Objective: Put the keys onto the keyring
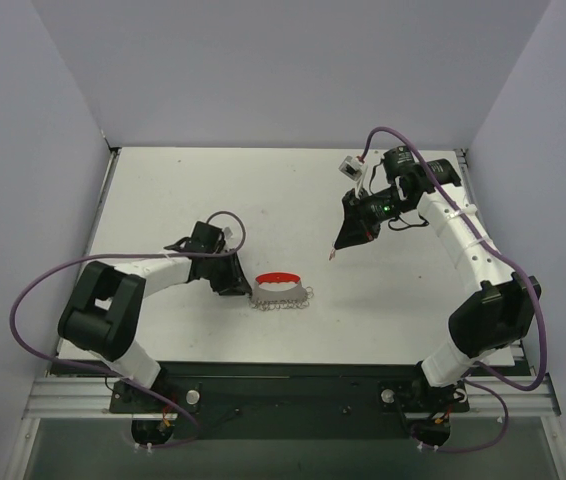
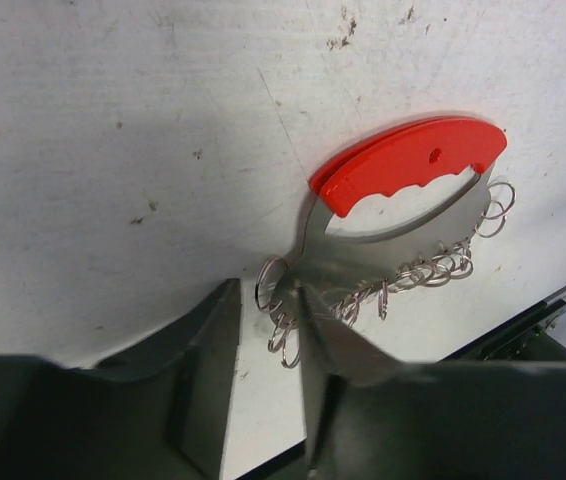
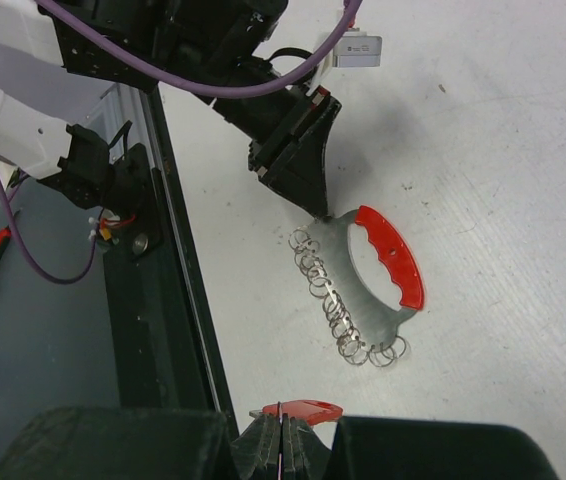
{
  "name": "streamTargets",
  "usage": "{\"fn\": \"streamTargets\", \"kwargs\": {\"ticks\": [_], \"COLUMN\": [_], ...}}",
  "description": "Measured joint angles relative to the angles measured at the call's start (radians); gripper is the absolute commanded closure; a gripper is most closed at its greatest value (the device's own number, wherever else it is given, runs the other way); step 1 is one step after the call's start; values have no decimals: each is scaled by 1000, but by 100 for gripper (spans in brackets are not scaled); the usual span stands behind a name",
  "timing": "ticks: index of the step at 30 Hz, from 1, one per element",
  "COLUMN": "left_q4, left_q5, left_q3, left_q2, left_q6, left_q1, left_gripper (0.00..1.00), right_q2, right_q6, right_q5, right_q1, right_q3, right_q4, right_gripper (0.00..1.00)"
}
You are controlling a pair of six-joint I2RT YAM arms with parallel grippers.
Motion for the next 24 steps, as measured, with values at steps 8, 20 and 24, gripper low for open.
{"fn": "streamTargets", "kwargs": {"ticks": [8, 20, 24], "left_q4": [38, 60, 59], "left_q5": [24, 25, 0], "left_q3": [18, 30, 30], "left_q2": [47, 67, 43], "left_q6": [-2, 4, 8], "left_q1": [0, 1, 1], "left_gripper": [73, 100, 100], "right_q2": [0, 0, 0], "right_q6": [-1, -1, -1], "right_q5": [0, 0, 0], "right_q1": [0, 0, 0], "right_q3": [0, 0, 0], "right_q4": [0, 0, 0], "right_gripper": [100, 100, 100]}}
